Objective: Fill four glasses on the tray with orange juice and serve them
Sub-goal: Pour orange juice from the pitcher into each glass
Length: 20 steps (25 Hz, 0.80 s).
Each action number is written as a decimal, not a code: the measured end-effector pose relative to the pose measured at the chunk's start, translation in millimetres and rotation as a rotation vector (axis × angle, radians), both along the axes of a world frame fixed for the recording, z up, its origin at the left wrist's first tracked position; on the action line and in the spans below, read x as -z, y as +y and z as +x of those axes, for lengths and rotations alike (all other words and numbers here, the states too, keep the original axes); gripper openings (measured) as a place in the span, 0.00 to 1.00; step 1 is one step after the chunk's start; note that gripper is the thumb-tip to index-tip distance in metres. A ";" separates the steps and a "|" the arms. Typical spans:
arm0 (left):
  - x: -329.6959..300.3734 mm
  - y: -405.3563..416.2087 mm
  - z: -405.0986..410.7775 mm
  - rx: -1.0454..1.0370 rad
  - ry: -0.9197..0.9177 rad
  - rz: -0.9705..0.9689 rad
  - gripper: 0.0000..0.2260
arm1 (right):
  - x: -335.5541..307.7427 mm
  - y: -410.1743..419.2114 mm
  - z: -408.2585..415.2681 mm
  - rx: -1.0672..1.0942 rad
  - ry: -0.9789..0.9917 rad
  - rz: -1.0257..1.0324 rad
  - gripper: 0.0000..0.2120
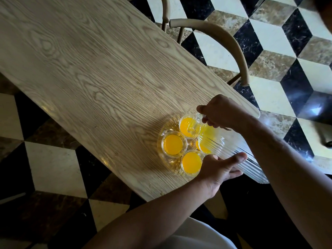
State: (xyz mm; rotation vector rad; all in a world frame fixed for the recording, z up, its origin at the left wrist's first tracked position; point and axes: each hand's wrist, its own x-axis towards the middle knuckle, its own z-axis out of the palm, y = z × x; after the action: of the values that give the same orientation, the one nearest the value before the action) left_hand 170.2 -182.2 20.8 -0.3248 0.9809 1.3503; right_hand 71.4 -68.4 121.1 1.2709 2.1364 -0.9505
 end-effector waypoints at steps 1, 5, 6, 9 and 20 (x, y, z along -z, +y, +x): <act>-1.3 0.4 -0.9 -0.004 -0.007 0.008 0.23 | 0.6 -0.3 -1.3 -0.005 -0.007 0.007 0.21; -5.2 0.7 -4.9 -0.015 -0.048 0.031 0.27 | 2.3 -4.1 -8.8 -0.041 -0.033 0.032 0.20; -6.3 0.2 -5.9 -0.018 -0.056 0.044 0.27 | 1.9 -5.5 -10.7 -0.044 -0.035 0.031 0.20; -8.6 -0.3 -7.5 -0.040 -0.076 0.078 0.25 | 0.9 -9.3 -15.3 -0.059 -0.034 0.033 0.19; -9.9 4.3 -8.1 -0.049 -0.060 0.127 0.36 | -5.2 -8.4 -17.7 -0.111 -0.024 0.052 0.19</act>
State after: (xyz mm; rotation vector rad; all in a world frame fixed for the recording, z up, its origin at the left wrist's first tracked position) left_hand 162.0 -177.9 30.7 -0.2936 0.8377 1.4324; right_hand 53.7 -76.8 126.2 1.1686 2.2017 -0.8346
